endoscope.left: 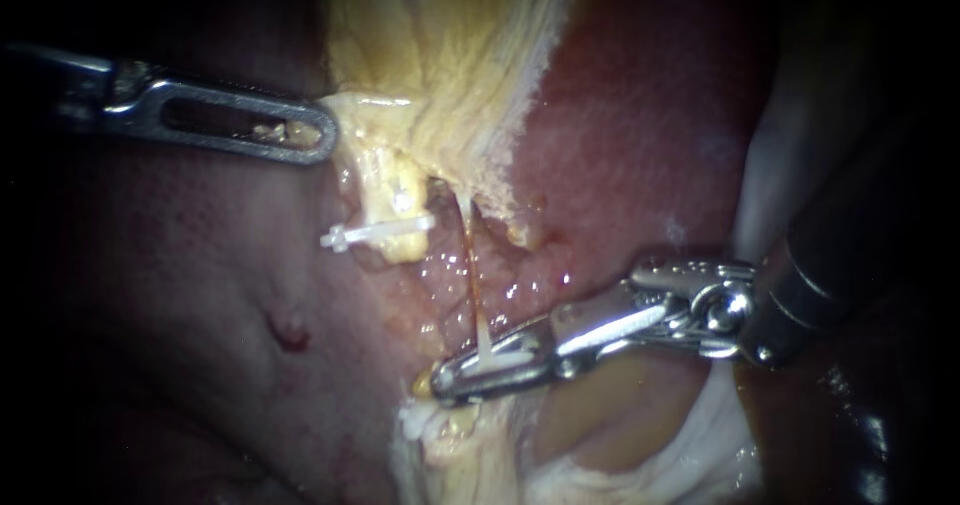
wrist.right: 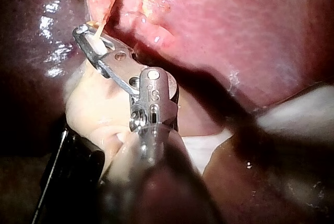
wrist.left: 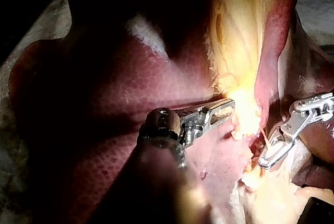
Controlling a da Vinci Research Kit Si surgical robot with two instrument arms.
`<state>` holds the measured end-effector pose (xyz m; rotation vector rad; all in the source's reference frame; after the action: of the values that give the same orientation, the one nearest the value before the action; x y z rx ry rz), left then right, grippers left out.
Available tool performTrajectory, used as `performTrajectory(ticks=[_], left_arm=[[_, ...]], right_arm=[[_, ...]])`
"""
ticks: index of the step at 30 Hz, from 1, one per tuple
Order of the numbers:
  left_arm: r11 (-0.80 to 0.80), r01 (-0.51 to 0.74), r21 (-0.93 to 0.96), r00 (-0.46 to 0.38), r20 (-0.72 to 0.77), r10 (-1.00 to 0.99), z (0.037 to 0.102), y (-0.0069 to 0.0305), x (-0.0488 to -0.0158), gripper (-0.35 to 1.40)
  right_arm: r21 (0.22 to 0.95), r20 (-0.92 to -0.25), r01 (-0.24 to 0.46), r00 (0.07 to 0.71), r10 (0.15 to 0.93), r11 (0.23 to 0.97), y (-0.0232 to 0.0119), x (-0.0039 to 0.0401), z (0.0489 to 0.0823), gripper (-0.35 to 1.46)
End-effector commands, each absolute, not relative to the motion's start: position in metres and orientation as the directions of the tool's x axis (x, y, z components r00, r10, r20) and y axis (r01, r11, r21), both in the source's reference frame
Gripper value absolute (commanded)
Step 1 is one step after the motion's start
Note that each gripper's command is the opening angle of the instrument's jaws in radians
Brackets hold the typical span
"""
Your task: Going back first clip right tube
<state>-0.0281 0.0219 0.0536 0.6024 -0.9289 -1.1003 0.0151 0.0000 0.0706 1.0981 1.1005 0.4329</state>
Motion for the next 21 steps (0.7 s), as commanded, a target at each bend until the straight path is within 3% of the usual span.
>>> performTrajectory(ticks=[1,9,12,15,21], left_arm=[[0.361,0.478,0.801,0.158,0.326,-0.932,0.0536,0.0219,-0.0281,-0.35],[0.361,0.478,0.801,0.158,0.326,-0.932,0.0536,0.0219,-0.0281,-0.35],[0.361,0.478,0.801,0.158,0.326,-0.932,0.0536,0.0219,-0.0281,-0.35],[0.361,0.478,0.801,0.158,0.326,-0.932,0.0536,0.0219,-0.0281,-0.35],[0.361,0.478,0.801,0.158,0.326,-0.932,0.0536,0.0219,-0.0281,-0.35]], right_arm=[[0.871,-0.490,0.218,0.441,0.752,0.440,0.0000,0.0151,0.0707,-0.35],[0.873,-0.487,0.220,0.433,0.759,0.435,-0.0001,0.0151,0.0706,-0.35],[0.870,-0.493,0.216,0.418,0.763,0.444,-0.0003,0.0151,0.0705,0.05],[0.854,-0.519,0.206,0.400,0.756,0.477,-0.0003,0.0152,0.0704,0.28],[0.821,-0.568,0.194,0.371,0.734,0.537,-0.0001,0.0159,0.0707,0.45]])
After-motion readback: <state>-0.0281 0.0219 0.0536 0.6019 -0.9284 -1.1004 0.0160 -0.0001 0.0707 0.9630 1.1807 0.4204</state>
